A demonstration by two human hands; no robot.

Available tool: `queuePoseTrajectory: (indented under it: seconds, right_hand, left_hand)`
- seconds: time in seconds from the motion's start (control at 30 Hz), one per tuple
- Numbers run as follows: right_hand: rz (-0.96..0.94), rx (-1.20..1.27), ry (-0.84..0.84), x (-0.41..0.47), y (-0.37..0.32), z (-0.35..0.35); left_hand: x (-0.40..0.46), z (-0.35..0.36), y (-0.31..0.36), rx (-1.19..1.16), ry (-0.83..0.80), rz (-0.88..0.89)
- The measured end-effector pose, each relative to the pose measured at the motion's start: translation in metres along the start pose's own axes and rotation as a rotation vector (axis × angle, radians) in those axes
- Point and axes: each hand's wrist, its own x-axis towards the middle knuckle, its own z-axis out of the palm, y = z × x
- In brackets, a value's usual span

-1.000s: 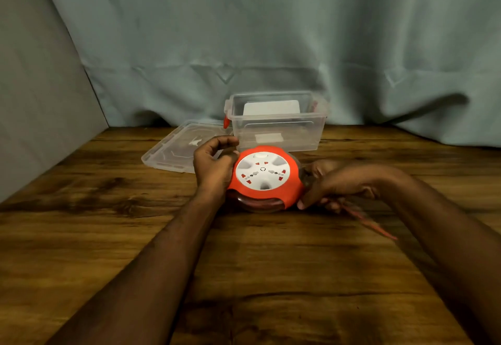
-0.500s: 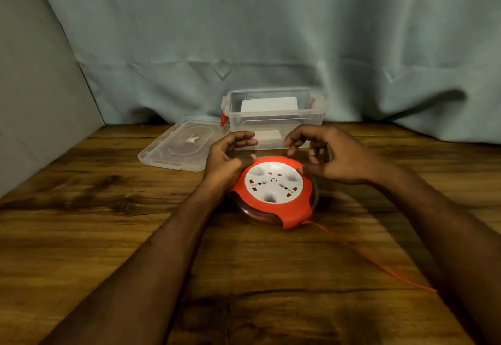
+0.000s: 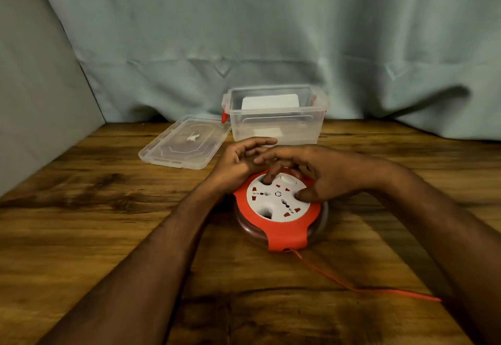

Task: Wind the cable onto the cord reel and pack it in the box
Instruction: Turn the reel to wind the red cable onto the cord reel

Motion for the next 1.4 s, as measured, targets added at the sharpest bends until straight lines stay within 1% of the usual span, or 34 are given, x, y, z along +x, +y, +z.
queuePoseTrajectory:
  seconds: [0.07, 0.13, 0.3, 0.43, 0.63, 0.73, 1.03, 1.27, 1.4]
  right_hand:
    - [0.006, 0.024, -0.025, -0.001, -0.001, -0.001]
    - [-0.005, 0.08, -0.03, -0.001, -0.001, -0.001]
    - [-0.024, 0.159, 0.014, 0.0, 0.002, 0.002]
    - [-0.012, 0.108, 0.069, -0.002, 0.002, 0.001]
    - [0.036, 0.014, 0.137, -0.003, -0.001, 0.003]
    - [0.077, -0.038, 0.155, -0.003, -0.003, 0.004]
    - [0.114, -0.27, 0.191, 0.002, -0.012, 0.007]
    - [0.139, -0.261, 0.128, 0.01, -0.014, 0.01]
    - [0.095, -0.216, 0.073, 0.014, -0.017, 0.007]
  left_hand:
    - [0.0, 0.001, 0.001, -0.002, -0.022, -0.007]
    - [0.0, 0.001, 0.002, 0.009, -0.009, -0.005]
    - [0.0, 0.0, 0.0, -0.039, 0.013, -0.005]
    - [0.001, 0.004, -0.002, -0.066, 0.03, 0.001]
    - [0.002, 0.007, -0.002, -0.039, 0.071, 0.016]
    - [0.004, 0.008, -0.004, -0.044, 0.072, 0.026]
    - [0.005, 0.009, -0.007, -0.044, 0.083, 0.022]
    - [0.005, 0.011, -0.007, -0.012, 0.08, 0.027]
    - [0.003, 0.011, -0.005, -0.027, 0.076, 0.027]
